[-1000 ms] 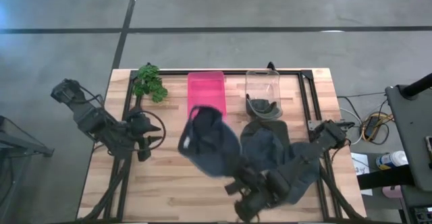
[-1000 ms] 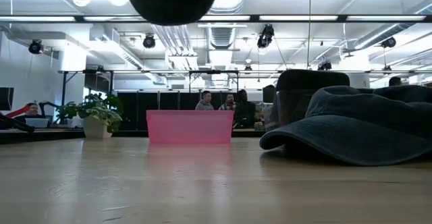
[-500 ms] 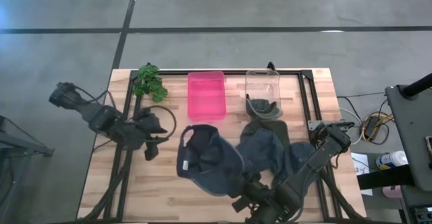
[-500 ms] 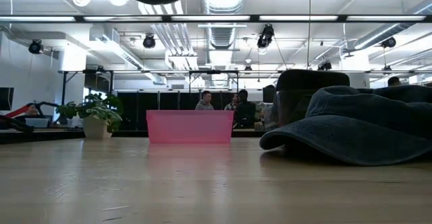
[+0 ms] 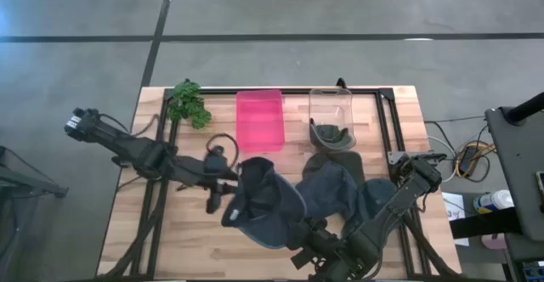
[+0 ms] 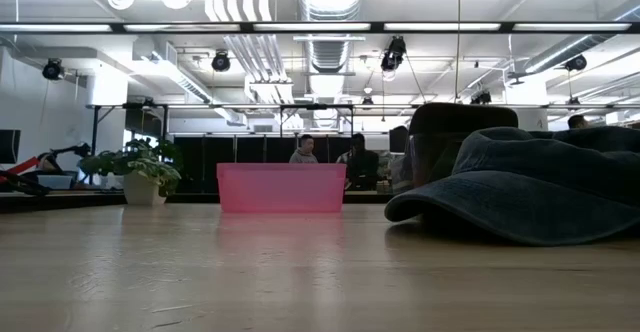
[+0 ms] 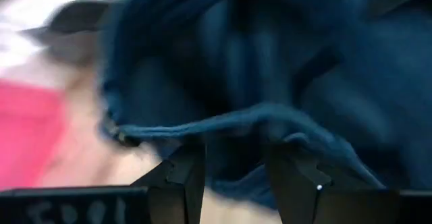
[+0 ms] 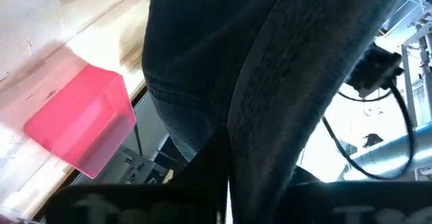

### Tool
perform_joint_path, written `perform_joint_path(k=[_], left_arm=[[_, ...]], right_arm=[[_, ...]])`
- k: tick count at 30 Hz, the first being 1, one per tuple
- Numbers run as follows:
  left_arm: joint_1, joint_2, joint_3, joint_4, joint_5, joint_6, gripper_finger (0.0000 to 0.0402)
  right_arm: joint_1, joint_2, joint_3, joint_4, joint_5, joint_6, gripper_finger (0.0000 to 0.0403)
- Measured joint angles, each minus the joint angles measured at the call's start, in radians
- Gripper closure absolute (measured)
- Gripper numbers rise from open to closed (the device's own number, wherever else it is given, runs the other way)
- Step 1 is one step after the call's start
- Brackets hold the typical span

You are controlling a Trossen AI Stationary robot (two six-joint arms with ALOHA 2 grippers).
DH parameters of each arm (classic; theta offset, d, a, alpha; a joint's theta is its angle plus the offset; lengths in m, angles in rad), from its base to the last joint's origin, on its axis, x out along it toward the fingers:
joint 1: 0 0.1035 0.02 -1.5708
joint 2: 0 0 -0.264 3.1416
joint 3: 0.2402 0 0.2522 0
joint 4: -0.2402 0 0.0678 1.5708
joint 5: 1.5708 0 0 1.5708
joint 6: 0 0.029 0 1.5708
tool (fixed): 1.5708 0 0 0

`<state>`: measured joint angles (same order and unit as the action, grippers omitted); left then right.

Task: Pick & Place hat
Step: Put the left blue cap into the red bin

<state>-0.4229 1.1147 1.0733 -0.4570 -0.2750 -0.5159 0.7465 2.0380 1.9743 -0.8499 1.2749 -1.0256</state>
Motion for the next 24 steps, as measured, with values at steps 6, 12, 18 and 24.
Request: perform_joint_path(k=[6, 12, 18, 24], left_arm=[[-0.015, 0.159, 0.011, 0.197, 0.079, 0.048, 0.0259], [-0.018, 0.288, 0.035, 0.177, 0.092, 0.114, 0.0259], [-0.028, 0.34, 0.044, 0.193, 0.186, 0.144, 0.0259], [-0.091, 0.338, 0.078, 0.224, 0.197, 0.237, 0.0259]], right_arm=[[-0.036, 0.001, -0.016, 0.074, -0.053, -0.032, 0.039], [-0.049, 0.027, -0.017, 0.131, -0.069, -0.073, 0.039], [-0.059, 0.063, -0.017, 0.134, -0.153, -0.023, 0.039], [-0.067, 0.088, -0.014, 0.164, -0.199, -0.031, 0.039]])
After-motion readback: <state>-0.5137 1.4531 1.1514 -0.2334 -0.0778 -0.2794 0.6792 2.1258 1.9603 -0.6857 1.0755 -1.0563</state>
